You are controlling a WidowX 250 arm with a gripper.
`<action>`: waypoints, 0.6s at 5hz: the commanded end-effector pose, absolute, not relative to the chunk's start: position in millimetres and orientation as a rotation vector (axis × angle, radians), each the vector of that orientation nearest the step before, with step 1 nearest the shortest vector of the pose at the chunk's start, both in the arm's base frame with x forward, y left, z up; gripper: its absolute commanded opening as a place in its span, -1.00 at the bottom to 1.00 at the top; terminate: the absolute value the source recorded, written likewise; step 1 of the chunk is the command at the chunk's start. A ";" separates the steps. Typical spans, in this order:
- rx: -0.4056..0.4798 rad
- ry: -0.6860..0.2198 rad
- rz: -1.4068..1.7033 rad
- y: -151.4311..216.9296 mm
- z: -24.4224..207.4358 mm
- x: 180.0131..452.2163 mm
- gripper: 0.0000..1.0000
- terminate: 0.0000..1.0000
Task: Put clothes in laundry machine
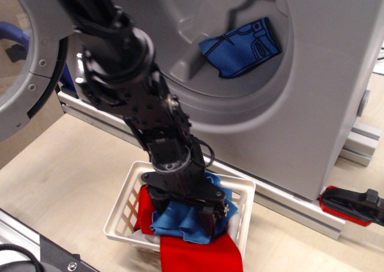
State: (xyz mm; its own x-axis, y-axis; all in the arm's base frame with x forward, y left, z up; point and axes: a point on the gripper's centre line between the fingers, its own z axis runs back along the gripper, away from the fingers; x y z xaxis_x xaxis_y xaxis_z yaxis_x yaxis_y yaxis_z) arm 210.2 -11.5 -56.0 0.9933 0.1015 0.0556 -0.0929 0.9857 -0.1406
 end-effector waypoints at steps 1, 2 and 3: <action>-0.044 -0.127 0.030 -3.8 -48.9 213.0 -1.00 -1.00; -0.047 -0.141 0.036 2.3 -26.1 213.8 -1.00 -1.00; -0.031 -0.183 0.031 8.8 -0.4 217.1 -1.00 -1.00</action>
State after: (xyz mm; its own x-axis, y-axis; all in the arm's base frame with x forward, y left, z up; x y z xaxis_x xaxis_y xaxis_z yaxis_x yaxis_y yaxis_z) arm 210.4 5.7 -9.7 0.9893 0.0332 0.1423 -0.0279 0.9988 -0.0393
